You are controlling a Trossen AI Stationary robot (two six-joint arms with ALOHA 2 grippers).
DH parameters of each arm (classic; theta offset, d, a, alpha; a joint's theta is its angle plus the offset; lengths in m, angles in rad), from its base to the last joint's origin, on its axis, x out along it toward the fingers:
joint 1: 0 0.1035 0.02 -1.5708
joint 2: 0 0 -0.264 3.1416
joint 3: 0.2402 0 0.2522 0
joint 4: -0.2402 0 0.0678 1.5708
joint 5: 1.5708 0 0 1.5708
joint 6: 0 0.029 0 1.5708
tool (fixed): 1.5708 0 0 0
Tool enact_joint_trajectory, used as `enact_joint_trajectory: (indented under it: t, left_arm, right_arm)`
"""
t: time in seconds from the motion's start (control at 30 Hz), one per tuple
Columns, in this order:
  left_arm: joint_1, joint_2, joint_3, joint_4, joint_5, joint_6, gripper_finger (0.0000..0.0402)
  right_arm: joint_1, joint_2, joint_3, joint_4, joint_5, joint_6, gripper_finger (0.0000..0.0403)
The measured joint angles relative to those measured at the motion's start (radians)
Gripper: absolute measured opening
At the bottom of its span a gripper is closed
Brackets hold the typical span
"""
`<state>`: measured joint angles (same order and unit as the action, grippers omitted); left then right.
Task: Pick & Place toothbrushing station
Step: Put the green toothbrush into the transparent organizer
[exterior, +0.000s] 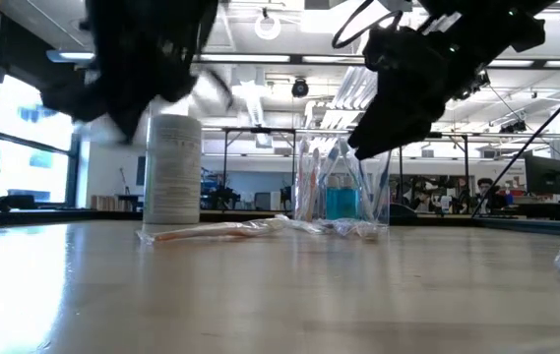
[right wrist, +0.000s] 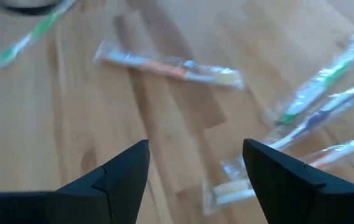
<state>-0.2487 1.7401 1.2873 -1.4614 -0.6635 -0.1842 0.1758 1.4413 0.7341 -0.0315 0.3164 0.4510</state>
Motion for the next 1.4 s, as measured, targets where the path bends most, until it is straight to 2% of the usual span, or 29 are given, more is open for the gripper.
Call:
enact_joint_trajectory:
  t: [0.17, 0.27, 0.4, 0.5, 0.6, 0.7, 0.8, 0.9, 1.0, 1.13, 1.27, 1.4]
  left_arm:
    - [-0.143, -0.002, 0.135, -0.013, -0.308, 0.038, 0.0003]
    - [-0.231, -0.004, 0.17, 0.057, -0.462, 0.172, 0.0002]
    - [-0.321, -0.004, 0.181, 0.242, -0.647, 0.419, 0.0001]
    - [-0.364, -0.004, 0.181, 0.398, -0.71, 0.617, 0.0001]
    - [-0.385, -0.004, 0.181, 0.572, -0.7, 0.797, 0.0001]
    - [-0.387, -0.004, 0.181, 0.687, -0.627, 0.925, 0.0001]
    - [-0.384, -0.004, 0.181, 0.761, -0.559, 0.988, 0.0]
    - [-0.38, 0.001, 0.181, 0.842, -0.549, 1.079, 0.0]
    - [-0.379, 0.008, 0.18, 0.911, -0.513, 1.171, 0.0]
    - [-0.373, 0.006, 0.171, 1.013, -0.444, 1.262, 0.0]
    - [-0.356, 0.006, 0.152, 1.112, -0.433, 1.372, 0.0]
    - [-0.32, 0.007, 0.144, 1.136, -0.358, 1.411, 0.0]
  right_arm:
    - [-0.024, -0.029, 0.0, 0.021, 0.007, 0.111, 0.0252]
    - [-0.036, -0.035, 0.0, 0.146, -0.021, 0.154, 0.0252]
    - [-0.061, -0.035, 0.0, 0.361, -0.169, 0.157, 0.0252]
    - [-0.08, -0.035, 0.0, 0.517, -0.266, 0.159, 0.0252]
    - [-0.094, -0.035, 0.0, 0.627, -0.305, 0.169, 0.0252]
    - [-0.102, -0.035, 0.0, 0.682, -0.344, 0.126, 0.0252]
    - [-0.105, -0.03, 0.0, 0.708, -0.338, 0.063, 0.0252]
    - [-0.104, -0.014, 0.0, 0.732, -0.326, 0.053, 0.0252]
    - [-0.104, 0.01, 0.0, 0.757, -0.339, 0.084, 0.0252]
    - [-0.103, 0.044, 0.0, 0.824, -0.42, 0.125, 0.0252]
    - [-0.089, 0.085, 0.001, 0.876, -0.423, 0.13, 0.0252]
    - [-0.089, 0.126, 0.002, 0.911, -0.429, 0.156, 0.0252]
